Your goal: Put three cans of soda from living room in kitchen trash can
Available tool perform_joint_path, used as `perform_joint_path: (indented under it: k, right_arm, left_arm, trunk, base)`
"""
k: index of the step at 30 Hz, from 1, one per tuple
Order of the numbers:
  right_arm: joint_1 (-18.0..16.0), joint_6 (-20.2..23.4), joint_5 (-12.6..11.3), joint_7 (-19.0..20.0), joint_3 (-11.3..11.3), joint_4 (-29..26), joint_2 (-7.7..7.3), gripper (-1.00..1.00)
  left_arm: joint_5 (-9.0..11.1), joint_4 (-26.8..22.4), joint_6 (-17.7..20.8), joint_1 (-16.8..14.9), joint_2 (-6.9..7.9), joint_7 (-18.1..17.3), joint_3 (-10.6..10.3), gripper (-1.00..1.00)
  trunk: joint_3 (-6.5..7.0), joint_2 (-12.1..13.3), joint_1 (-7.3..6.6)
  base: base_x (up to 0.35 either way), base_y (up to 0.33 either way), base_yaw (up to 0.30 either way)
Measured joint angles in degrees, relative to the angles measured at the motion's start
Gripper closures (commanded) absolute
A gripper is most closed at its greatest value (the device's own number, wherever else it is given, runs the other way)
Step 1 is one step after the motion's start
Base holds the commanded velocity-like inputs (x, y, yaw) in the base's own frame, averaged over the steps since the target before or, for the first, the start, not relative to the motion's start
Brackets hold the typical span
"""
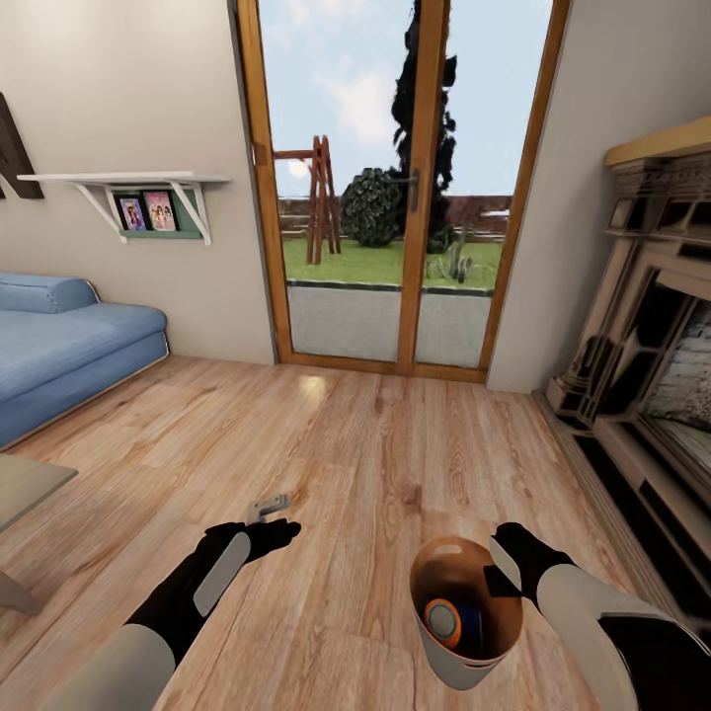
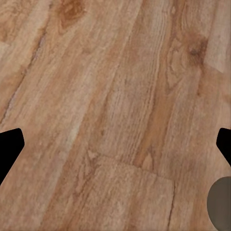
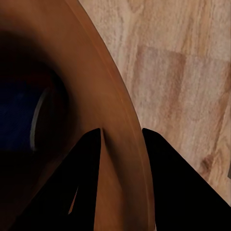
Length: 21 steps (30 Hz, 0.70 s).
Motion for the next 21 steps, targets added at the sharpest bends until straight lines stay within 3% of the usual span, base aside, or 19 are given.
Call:
perform_joint_path:
  k: [4, 9, 21]
  right_arm:
    - [0.0, 0.0, 0.0, 0.0, 0.0, 0.0, 0.0, 1.0]
    - [0.0, 0.0, 0.0, 0.0, 0.0, 0.0, 0.0, 1.0]
    - [0.0, 0.0, 0.0, 0.1, 0.0, 0.0, 0.0, 1.0]
  left_arm:
    - [0.0, 0.0, 0.0, 0.0, -0.05, 0.0, 0.0, -1.0]
    - [-0.1, 0.0, 0.1, 0.0, -0.05, 0.0, 0.0, -1.0]
    - [0.0, -1.1, 0.3, 0.1, 0.02, -0.1, 0.0, -1.0]
  trunk:
    - [0.0, 0.0, 0.0]
    - [-0.9, -2.0, 1.09]
    - [-0.9, -2.0, 1.1]
  base:
    - [0.0, 0.0, 0.0]
    - [0.0, 0.0, 0.0]
    - [0.0, 0.0, 0.0]
